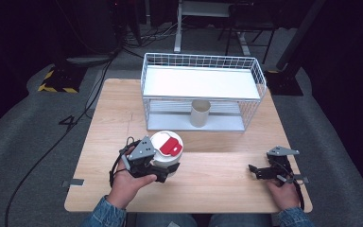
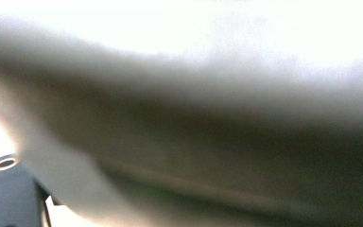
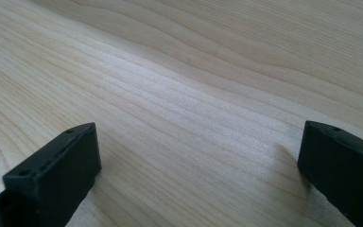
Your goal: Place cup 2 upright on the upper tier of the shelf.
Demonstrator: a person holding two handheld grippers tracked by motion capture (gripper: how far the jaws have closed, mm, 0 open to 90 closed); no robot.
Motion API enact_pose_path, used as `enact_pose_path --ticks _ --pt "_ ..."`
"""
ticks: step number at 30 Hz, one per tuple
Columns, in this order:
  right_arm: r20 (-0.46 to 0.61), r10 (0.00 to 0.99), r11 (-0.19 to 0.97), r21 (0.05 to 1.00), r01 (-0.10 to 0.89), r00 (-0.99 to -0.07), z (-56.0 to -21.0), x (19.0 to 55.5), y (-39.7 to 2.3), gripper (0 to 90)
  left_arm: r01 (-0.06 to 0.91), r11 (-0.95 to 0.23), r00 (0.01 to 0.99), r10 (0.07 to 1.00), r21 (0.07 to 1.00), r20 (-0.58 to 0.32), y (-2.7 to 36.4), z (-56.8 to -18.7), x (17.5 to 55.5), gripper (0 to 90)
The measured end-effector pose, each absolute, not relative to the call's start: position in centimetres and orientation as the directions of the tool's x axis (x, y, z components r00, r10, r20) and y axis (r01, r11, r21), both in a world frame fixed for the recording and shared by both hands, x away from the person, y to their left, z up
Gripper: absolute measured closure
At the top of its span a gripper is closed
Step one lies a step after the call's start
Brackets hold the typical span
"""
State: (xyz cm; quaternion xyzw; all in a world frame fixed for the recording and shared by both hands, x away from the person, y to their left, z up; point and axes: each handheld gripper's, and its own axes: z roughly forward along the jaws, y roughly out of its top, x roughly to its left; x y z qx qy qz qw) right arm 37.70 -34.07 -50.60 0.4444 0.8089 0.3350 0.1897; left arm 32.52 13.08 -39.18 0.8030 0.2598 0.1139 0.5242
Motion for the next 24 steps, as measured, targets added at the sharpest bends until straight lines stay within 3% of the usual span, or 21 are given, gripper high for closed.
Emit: enact_pose_path --ticks 24 --pt "-0.011 0.854 0.371 0.714 0.594 -0.519 -50.6 37.5 -34.0 1.5 0.227 -0.279 0.825 0.564 0.933 -0.032 12.3 -32.3 37.7 12.6"
